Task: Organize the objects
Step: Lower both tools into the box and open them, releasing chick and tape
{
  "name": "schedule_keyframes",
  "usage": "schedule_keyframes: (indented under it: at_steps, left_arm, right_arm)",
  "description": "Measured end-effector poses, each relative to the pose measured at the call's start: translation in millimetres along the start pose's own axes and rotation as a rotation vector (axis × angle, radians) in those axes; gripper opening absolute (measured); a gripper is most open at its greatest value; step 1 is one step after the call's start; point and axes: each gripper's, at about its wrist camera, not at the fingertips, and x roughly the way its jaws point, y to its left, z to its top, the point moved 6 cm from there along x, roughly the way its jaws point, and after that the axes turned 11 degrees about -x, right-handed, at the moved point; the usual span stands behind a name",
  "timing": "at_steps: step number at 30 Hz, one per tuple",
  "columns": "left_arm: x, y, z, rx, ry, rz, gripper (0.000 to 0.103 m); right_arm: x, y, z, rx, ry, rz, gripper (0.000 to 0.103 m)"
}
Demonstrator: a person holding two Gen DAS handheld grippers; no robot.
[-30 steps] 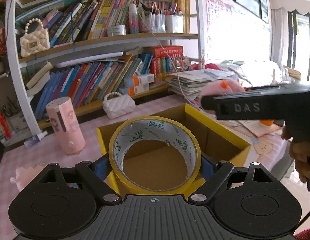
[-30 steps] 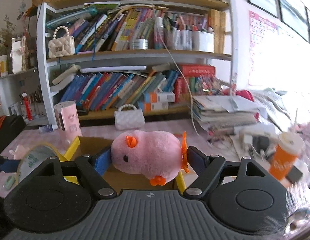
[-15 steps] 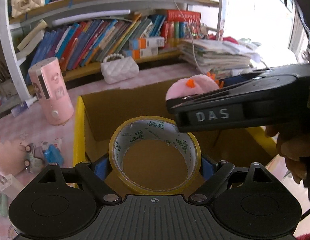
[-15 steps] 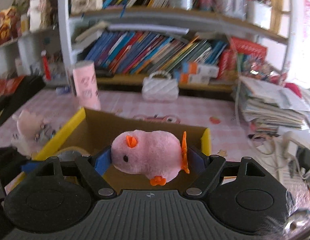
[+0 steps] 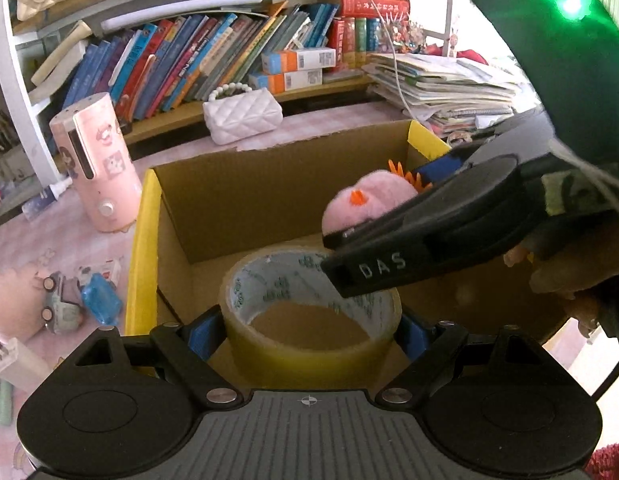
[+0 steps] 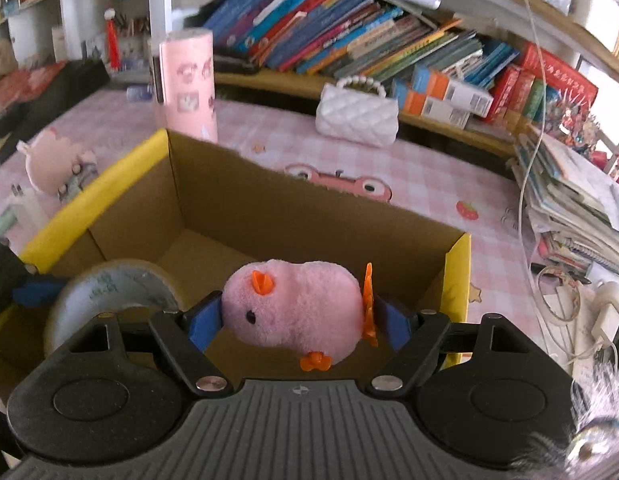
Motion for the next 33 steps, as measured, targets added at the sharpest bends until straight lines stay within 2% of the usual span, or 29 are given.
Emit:
schedule_keyframes:
  at_steps: [6,17,20,24,33]
  left_arm:
    - [3,0,2,0.010,0.004,0.016,0.088]
    - [3,0,3,0.007,-0.013,0.026,0.089]
    - [-3,0,4,0.008,-0.040,0.019,0.090]
    - [-13,1,6,0.006,-0.077,0.017,0.090]
    - [-47,15,6,-0.008,-0.173,0.017,0.091]
  right_arm:
    - [8,-4,-3,0.035,0.050,0.032,0.079]
    - [9,-4,-1,0.036,0.051,0.040,0.080]
    - [7,-6,-1,0.052,0.036,0.051,0.080]
    - [2,-10,-1,0.081,0.009,0.022,0.082]
    - [-45,-10,0,0.165,-0.146,-0.075,0.082]
